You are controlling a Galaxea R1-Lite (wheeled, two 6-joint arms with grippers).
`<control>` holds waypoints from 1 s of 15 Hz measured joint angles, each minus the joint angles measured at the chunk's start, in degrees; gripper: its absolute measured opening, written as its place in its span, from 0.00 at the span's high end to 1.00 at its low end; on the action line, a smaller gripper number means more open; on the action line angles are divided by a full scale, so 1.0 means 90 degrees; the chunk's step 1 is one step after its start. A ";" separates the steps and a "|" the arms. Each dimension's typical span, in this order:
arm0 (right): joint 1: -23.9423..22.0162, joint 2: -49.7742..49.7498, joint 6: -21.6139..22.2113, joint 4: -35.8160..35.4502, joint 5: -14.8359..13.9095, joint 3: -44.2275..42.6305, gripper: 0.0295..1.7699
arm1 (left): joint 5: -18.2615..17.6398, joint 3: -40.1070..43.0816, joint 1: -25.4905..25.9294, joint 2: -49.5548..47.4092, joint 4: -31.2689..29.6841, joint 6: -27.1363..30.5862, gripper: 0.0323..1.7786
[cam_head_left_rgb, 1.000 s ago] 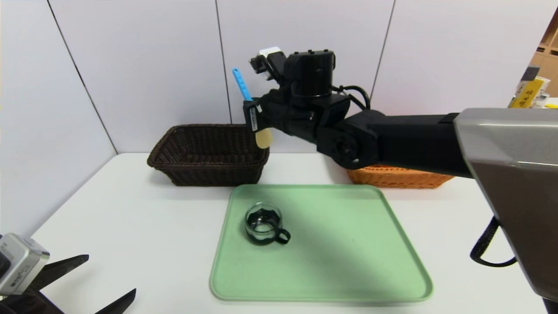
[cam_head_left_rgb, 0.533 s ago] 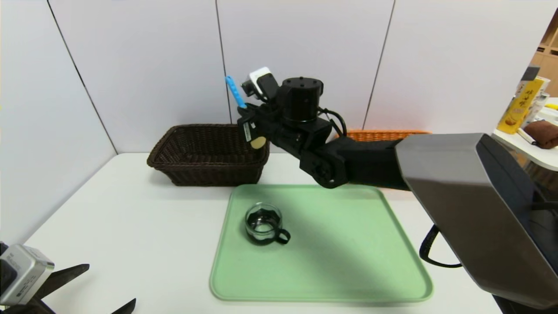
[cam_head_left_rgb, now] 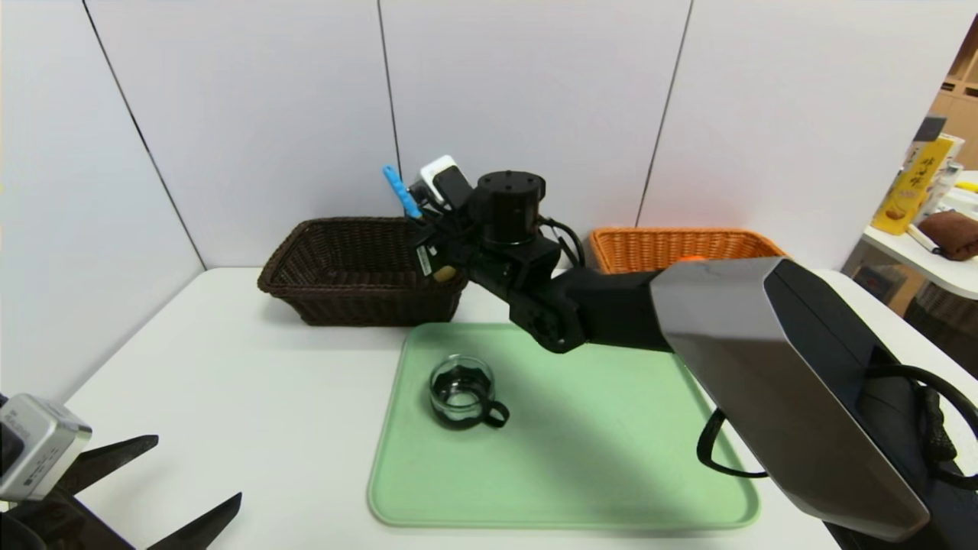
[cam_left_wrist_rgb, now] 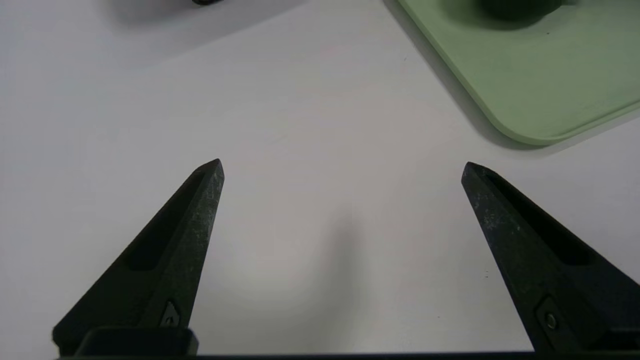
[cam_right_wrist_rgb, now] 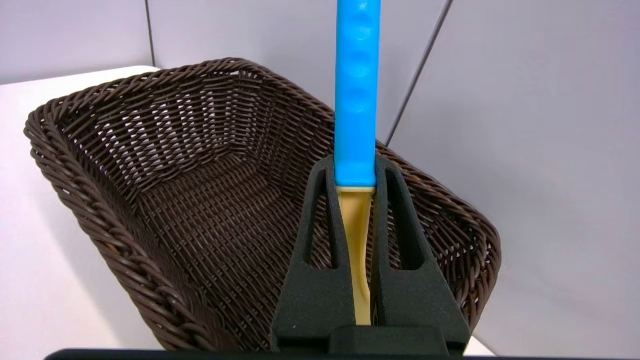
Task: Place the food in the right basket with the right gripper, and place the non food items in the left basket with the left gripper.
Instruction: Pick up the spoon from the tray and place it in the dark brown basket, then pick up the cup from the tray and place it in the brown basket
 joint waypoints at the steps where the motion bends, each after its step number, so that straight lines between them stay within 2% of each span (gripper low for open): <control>1: 0.0000 0.0014 -0.0022 0.0000 -0.0012 0.0000 0.93 | 0.0000 -0.0046 0.0000 0.0035 -0.0012 0.0007 0.05; 3: -0.0014 0.0034 -0.0134 -0.0007 -0.0043 0.0000 0.93 | 0.0000 -0.0135 -0.0003 0.0092 -0.0039 0.0007 0.05; 4: -0.0023 0.0046 -0.0183 -0.0012 -0.0050 0.0000 0.87 | 0.0003 -0.0169 -0.0003 0.0114 -0.0046 0.0007 0.05; 7: -0.0035 0.0046 -0.0195 -0.0003 -0.0065 0.0000 0.60 | 0.0003 -0.0237 -0.0003 0.0148 -0.0051 0.0009 0.05; 9: -0.0026 0.0038 -0.0221 -0.0004 -0.0065 0.0005 0.47 | 0.0003 -0.0245 0.0000 0.0163 -0.0049 0.0007 0.05; 12: -0.0041 -0.0003 -0.0244 -0.0148 -0.0118 0.0020 0.33 | 0.0015 -0.0248 0.0000 0.0169 -0.0049 0.0000 0.05; 15: -0.0084 -0.0207 -0.0404 -0.0493 -0.0303 0.0137 0.23 | 0.0015 -0.0221 0.0000 0.0157 -0.0046 0.0000 0.05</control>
